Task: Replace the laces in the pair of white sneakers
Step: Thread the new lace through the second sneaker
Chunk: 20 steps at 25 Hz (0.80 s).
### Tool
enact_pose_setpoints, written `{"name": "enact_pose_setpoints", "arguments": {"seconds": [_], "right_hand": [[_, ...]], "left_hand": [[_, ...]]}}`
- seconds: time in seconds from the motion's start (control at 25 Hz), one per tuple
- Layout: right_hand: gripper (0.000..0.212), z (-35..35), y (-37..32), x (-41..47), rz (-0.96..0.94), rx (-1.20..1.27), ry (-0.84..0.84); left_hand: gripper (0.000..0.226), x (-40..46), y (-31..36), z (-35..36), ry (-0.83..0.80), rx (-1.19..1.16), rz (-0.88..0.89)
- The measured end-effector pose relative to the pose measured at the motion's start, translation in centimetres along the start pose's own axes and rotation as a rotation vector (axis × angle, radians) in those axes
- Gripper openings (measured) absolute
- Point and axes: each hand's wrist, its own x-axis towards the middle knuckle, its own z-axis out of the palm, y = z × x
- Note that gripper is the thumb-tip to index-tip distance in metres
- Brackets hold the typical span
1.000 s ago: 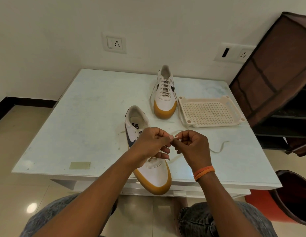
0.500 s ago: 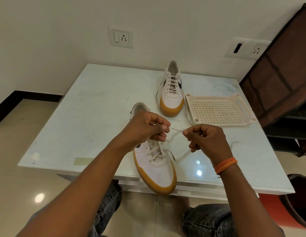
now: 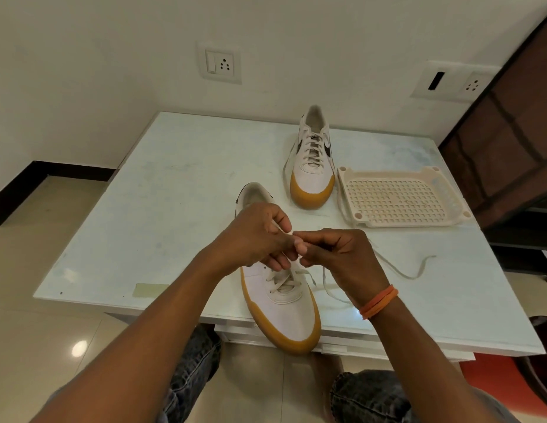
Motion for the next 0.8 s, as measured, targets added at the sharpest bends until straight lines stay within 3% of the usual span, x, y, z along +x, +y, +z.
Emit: {"name": "enact_pose_setpoints", "arguments": {"seconds": [0.12, 0.2, 0.32, 0.4, 0.56, 0.8], "right_hand": [[0.018, -0.8, 0.2, 0.5, 0.026, -0.003, -0.076], [0.012, -1.1, 1.1, 0.9, 0.12, 0.03, -0.07], [0.008, -1.3, 2.7, 1.1, 0.254, 0.015, 0.003], [0.009, -1.1, 3.0, 1.0, 0.268, -0.028, 0.018], [0.008, -0.2, 3.1, 0.9, 0.14, -0.175, 0.008], [0.007, 3.1, 4.8, 0.1, -0.215, -0.785, 0.1]], "left_hand": [[0.023, -0.1, -0.3, -0.8, -0.143, -0.14, -0.071], [0.015, 0.1, -0.4, -1.2, -0.15, -0.134, -0.111], [0.011, 0.7, -1.5, -1.4, 0.09, 0.225, -0.239], [0.017, 0.6, -2.5, -1.6, 0.102, 0.389, -0.373], [0.018, 0.6, -3.3, -1.0, 0.045, 0.357, -0.465], [0.016, 1.6, -4.3, -0.6, 0.15, 0.363, -0.359]]}}
